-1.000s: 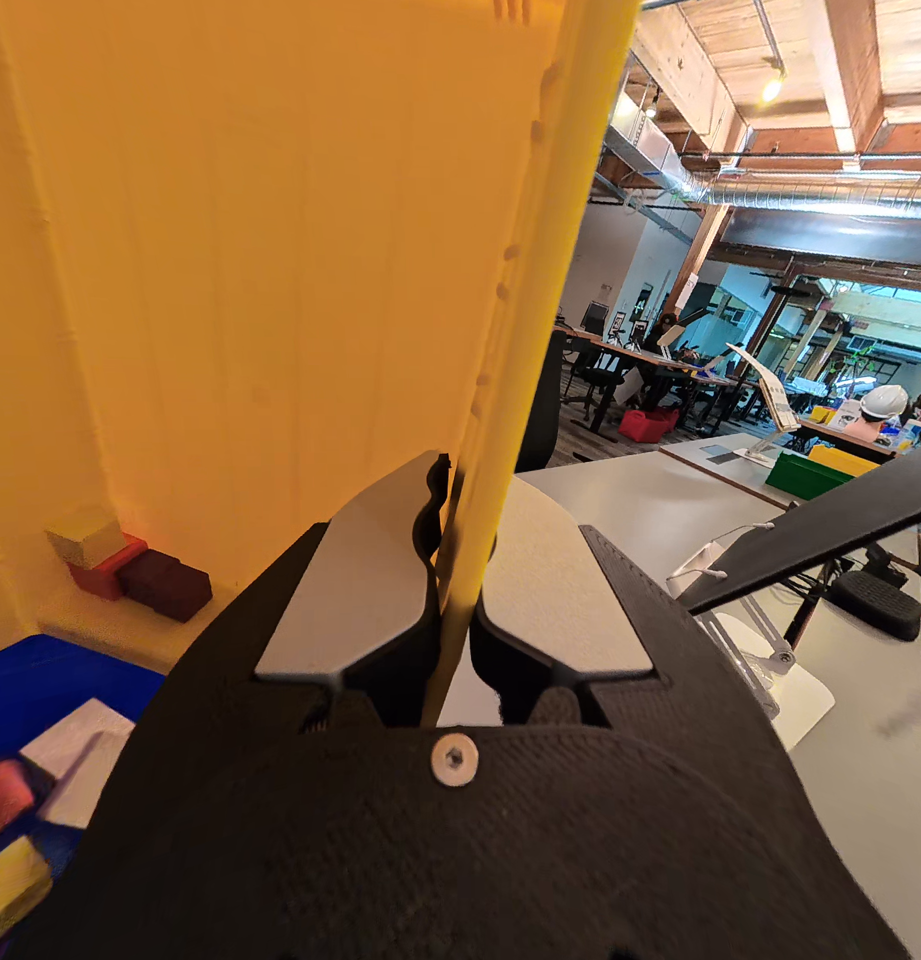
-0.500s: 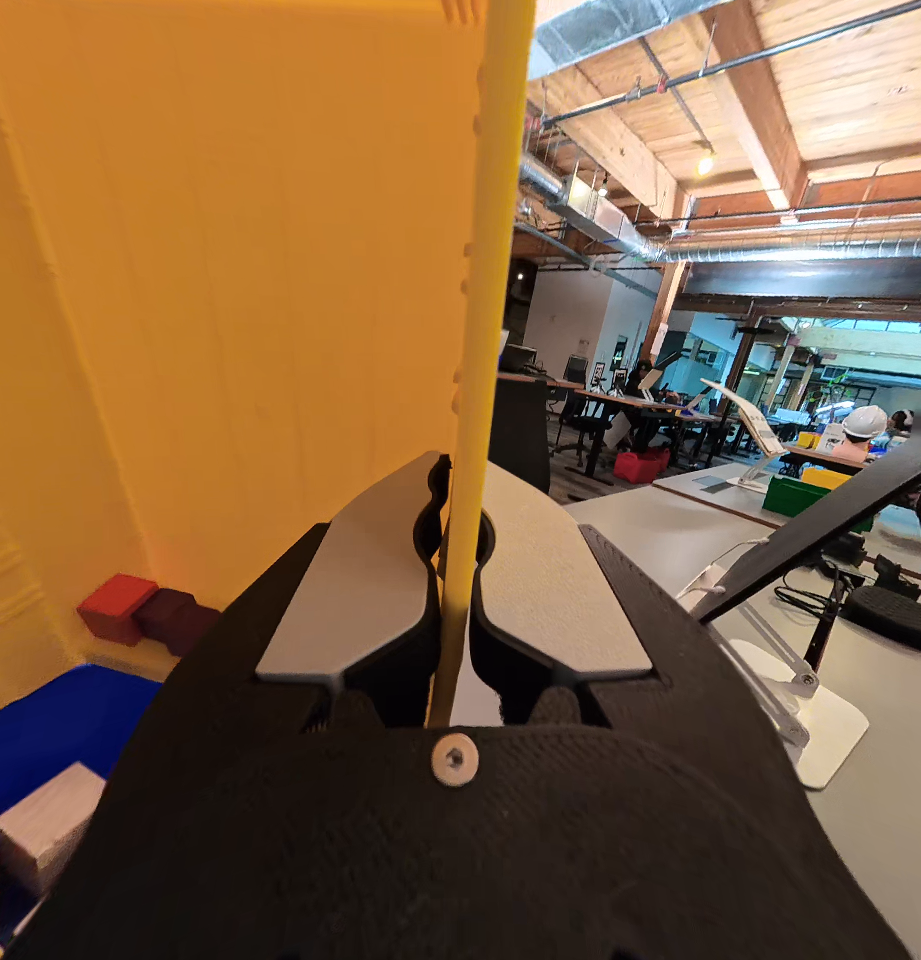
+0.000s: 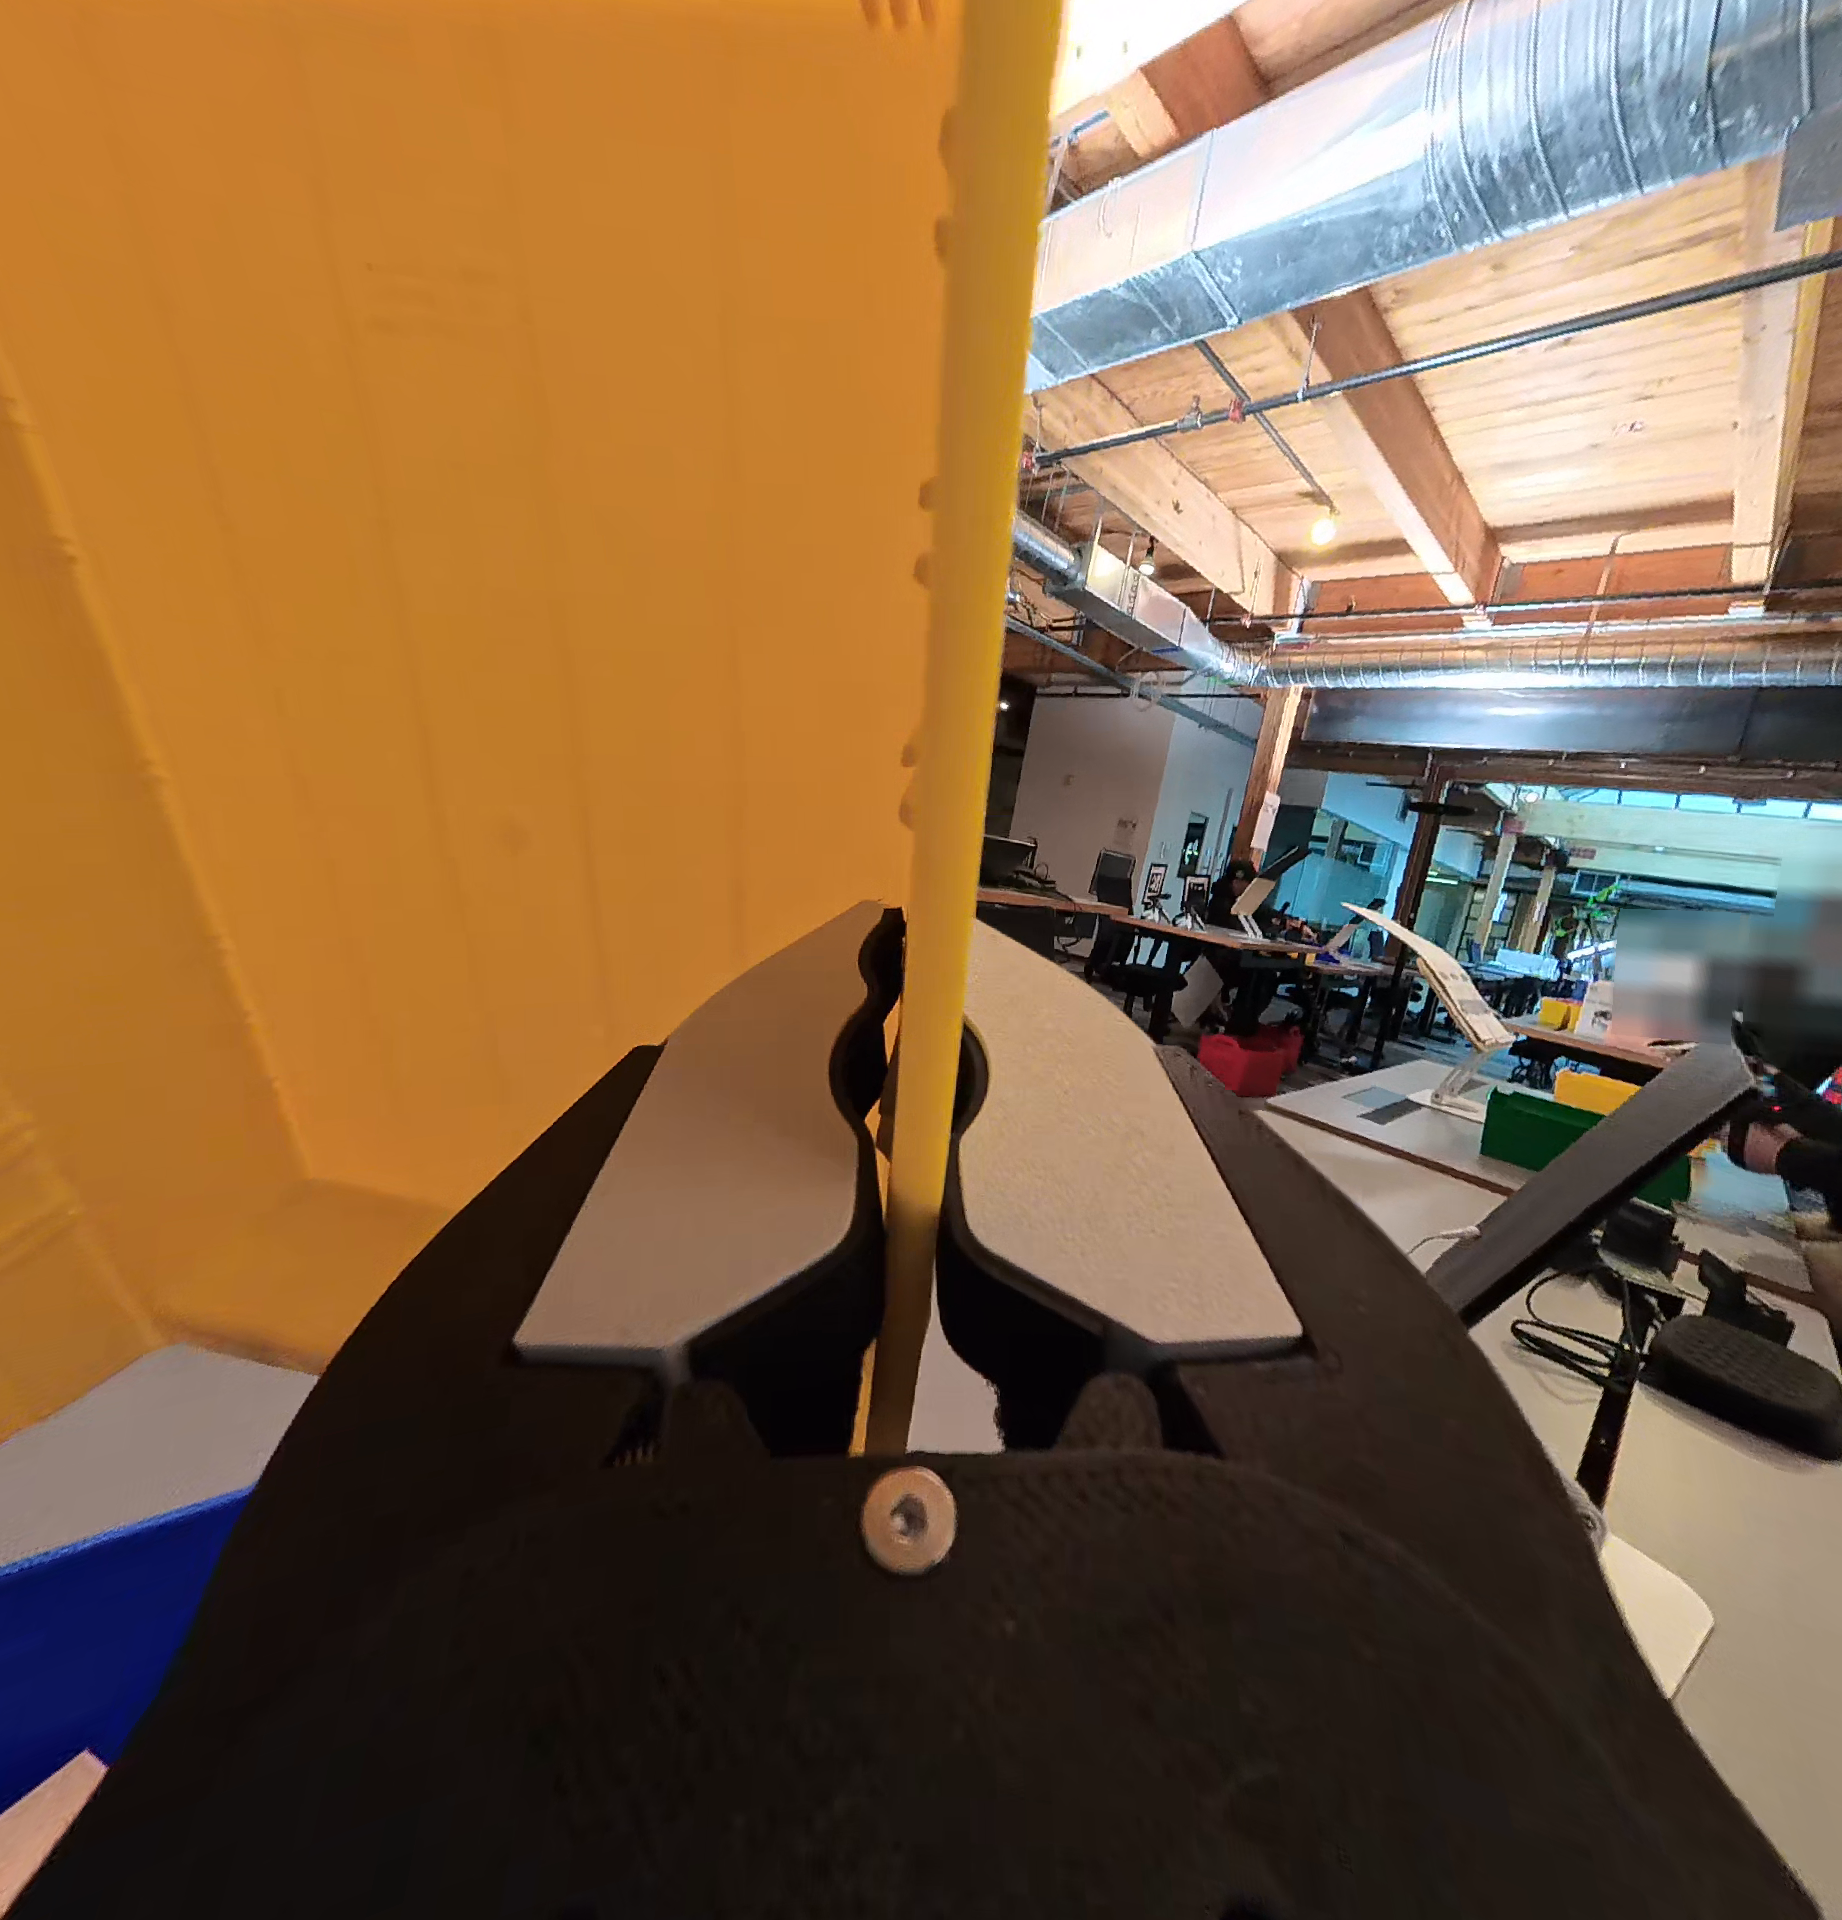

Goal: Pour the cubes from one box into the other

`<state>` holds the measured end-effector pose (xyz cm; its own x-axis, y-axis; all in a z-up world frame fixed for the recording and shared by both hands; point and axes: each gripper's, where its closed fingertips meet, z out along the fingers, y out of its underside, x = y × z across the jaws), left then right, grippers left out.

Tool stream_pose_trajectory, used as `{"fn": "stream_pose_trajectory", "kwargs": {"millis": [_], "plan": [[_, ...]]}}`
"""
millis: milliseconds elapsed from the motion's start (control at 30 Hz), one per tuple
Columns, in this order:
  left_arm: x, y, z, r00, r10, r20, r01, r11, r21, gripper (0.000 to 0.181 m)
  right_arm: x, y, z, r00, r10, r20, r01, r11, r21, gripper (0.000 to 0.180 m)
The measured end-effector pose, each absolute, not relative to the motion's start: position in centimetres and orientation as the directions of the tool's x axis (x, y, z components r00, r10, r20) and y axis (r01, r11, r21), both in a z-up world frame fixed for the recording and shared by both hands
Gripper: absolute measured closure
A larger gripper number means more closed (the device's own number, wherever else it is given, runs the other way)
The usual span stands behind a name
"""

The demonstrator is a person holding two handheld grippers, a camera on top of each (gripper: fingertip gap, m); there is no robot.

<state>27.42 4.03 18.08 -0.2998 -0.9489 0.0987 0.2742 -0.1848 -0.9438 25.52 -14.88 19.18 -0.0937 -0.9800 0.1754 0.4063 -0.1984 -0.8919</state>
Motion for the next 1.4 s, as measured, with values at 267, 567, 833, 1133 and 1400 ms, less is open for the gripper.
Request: {"fn": "stream_pose_trajectory", "kwargs": {"millis": [267, 567, 833, 1133, 1400], "plan": [[27.9, 4.4, 15.4, -0.274, -0.958, 0.09, 0.173, -0.141, -0.975, 0.178, 26.7, -14.5, 16.6, -0.039, -0.985, 0.17, 0.296, -0.173, -0.939, 0.176], [27.9, 4.2, 15.2, -0.232, -0.97, 0.074, 0.125, -0.105, -0.987, 0.178, 27.4, -14.8, 15.5, -0.011, -0.987, 0.159, 0.211, -0.158, -0.965, 0.176], [27.9, 3.4, 15.2, -0.226, -0.971, 0.08, 0.09, -0.103, -0.991, 0.178, 27.4, -15.6, 15.4, -0.008, -0.989, 0.147, 0.186, -0.146, -0.972, 0.176], [28.0, 3.7, 15.6, -0.138, -0.989, 0.048, -0.114, -0.032, -0.993, 0.178, 29.0, -15.4, 14.8, 0.106, -0.985, 0.139, -0.041, -0.144, -0.989, 0.175], [25.1, 6.2, 18.8, 0.006, -1.0, -0.009, -0.159, 0.008, -0.987, 0.179, 28.3, -12.6, 16.3, 0.228, -0.97, 0.088, -0.119, -0.117, -0.986, 0.175]]}}
